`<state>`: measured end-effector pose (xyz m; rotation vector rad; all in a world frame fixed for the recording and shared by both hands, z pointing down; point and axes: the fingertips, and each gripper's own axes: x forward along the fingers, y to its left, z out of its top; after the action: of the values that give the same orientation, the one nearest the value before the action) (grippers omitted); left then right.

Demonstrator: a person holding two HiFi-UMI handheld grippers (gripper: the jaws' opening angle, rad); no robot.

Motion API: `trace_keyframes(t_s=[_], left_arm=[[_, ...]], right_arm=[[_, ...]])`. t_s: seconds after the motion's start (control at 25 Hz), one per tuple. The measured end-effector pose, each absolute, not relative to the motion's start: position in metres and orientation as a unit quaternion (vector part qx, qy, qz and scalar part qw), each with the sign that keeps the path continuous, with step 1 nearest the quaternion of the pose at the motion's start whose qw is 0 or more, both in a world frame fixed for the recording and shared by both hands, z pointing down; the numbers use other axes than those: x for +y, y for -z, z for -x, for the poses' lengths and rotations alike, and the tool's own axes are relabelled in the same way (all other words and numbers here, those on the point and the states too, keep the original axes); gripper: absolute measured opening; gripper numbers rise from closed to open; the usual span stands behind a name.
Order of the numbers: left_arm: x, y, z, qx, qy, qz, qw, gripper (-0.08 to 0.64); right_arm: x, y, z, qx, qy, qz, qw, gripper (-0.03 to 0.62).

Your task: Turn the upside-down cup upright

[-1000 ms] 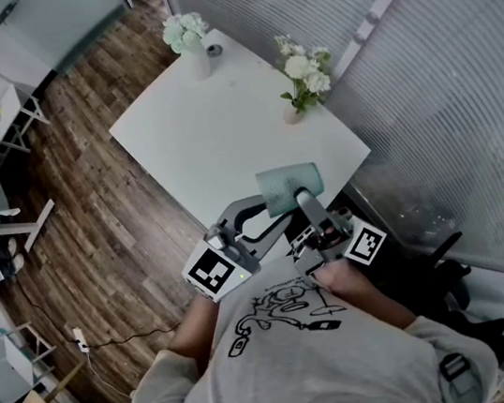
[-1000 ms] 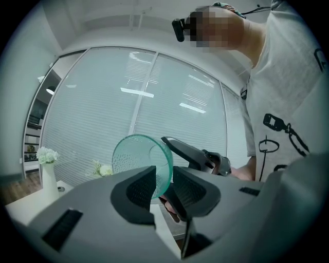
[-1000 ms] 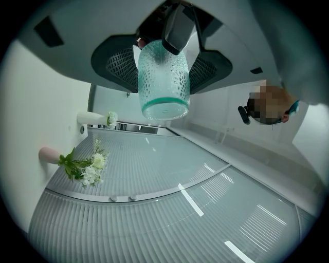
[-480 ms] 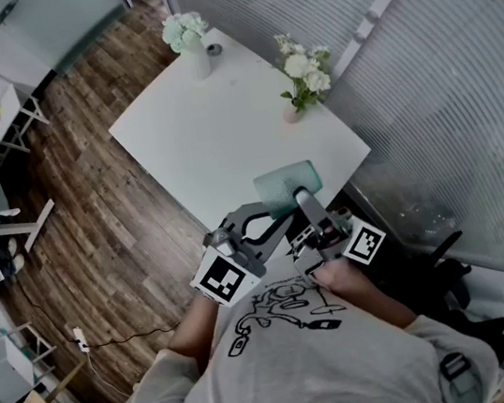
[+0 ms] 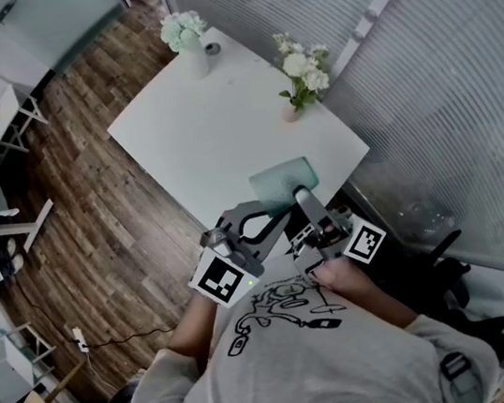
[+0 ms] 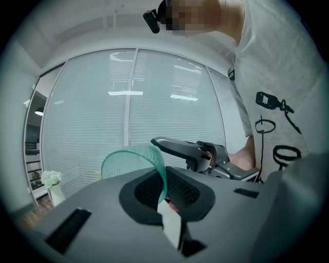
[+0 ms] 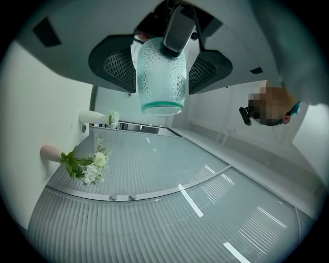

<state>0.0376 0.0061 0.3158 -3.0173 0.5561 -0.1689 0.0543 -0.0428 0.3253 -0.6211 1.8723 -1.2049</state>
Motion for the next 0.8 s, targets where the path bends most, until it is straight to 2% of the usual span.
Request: trace_keyframes(t_s=[0.28, 0.8], left_arm=[[0.001, -0.314, -0.030, 0.192, 0.055, 0.979, 0.035, 0.014], [-0.006, -0.311, -0.020, 0.201, 0.053, 0.978, 0.035, 0.014]], right_arm=[[-0.043, -0.329, -0.058, 0.760, 0.458, 0.268, 0.375, 0.324], [-0.042, -0.318, -0.063, 0.837, 0.339, 0.334, 0.269, 0.324]])
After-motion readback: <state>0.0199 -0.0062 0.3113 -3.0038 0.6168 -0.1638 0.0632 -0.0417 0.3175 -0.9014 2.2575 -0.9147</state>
